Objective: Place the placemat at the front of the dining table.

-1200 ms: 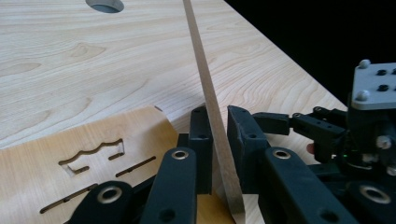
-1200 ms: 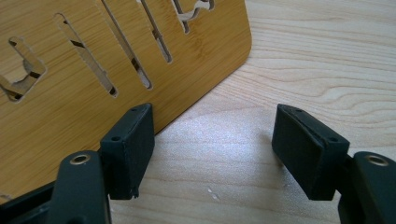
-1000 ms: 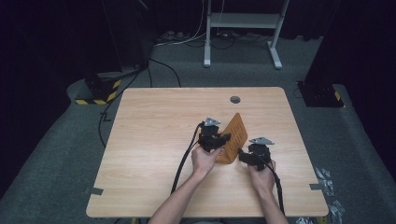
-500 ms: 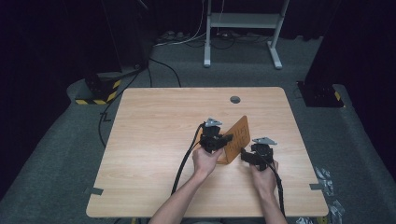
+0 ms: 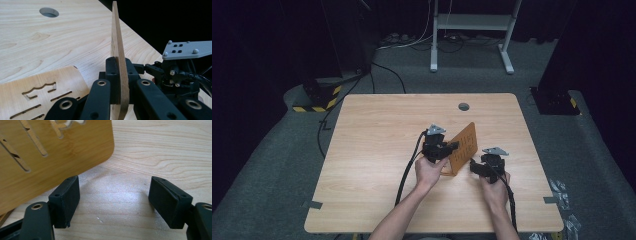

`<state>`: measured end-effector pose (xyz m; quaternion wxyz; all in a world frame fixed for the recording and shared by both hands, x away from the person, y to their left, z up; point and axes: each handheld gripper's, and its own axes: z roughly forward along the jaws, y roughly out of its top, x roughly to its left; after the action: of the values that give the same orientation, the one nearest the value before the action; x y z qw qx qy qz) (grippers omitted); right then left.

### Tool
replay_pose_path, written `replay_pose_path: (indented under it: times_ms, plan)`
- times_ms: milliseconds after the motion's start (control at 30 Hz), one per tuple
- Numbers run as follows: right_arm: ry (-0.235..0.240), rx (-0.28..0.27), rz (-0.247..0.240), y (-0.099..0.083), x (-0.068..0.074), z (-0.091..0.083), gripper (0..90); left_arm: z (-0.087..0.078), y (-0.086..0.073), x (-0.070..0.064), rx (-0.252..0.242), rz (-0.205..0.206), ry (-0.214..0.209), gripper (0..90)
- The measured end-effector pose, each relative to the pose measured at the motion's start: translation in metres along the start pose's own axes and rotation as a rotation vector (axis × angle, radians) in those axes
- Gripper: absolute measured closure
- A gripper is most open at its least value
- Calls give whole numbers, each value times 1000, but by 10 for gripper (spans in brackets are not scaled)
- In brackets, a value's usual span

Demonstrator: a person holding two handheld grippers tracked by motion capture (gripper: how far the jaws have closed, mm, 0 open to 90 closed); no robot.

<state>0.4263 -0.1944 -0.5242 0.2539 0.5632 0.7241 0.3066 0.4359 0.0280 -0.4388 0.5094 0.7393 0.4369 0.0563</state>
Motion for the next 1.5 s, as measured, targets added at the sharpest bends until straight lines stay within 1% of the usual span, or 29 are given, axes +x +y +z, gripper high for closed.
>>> replay_pose_path:
  times_ms: [100, 200, 300, 333, 467, 700, 800, 867, 900, 933, 1033, 1267, 1400, 1500]
  plan:
    - [0, 0, 2, 0, 0, 0, 250, -2, 0, -1, -3, 7, 4, 860]
    - [-1, -1, 3, 0, 0, 0, 250, -4, 0, -2, -6, 32, 8, 860]
    - [0, -2, 5, 0, 0, 0, 250, -7, 1, -2, -12, 38, 9, 859]
    - [-1, -1, 5, 0, 0, 0, 250, -8, 1, -2, -12, 33, 11, 860]
    - [-1, -2, 6, 0, 0, 0, 250, -12, 1, -1, -9, 47, 19, 859]
    - [-1, -2, 6, 0, 0, 0, 250, -22, 3, 2, -33, 33, 13, 859]
    - [-1, -2, 6, 0, 0, 0, 250, -27, 3, 3, -40, 35, 16, 859]
    - [-1, -2, 6, 0, 0, 0, 250, -31, 3, 4, -44, 36, 11, 859]
    - [-1, -2, 6, 0, 0, 0, 250, -32, 3, 4, -49, 29, 15, 859]
    - [-1, -2, 6, 0, 0, 0, 250, -34, 4, 5, -51, 36, 15, 859]
    - [-1, -2, 7, 0, 0, 0, 250, -39, 4, 7, -61, 27, 15, 859]
    - [-1, -2, 7, 0, 0, 0, 250, -47, 4, 10, -72, 27, 26, 858]
    - [-1, -1, 5, 0, 0, 0, 250, -51, 4, 12, -84, 16, 22, 858]
    - [-1, -2, 6, 0, 0, 0, 250, -53, 4, 13, -85, 18, 22, 858]
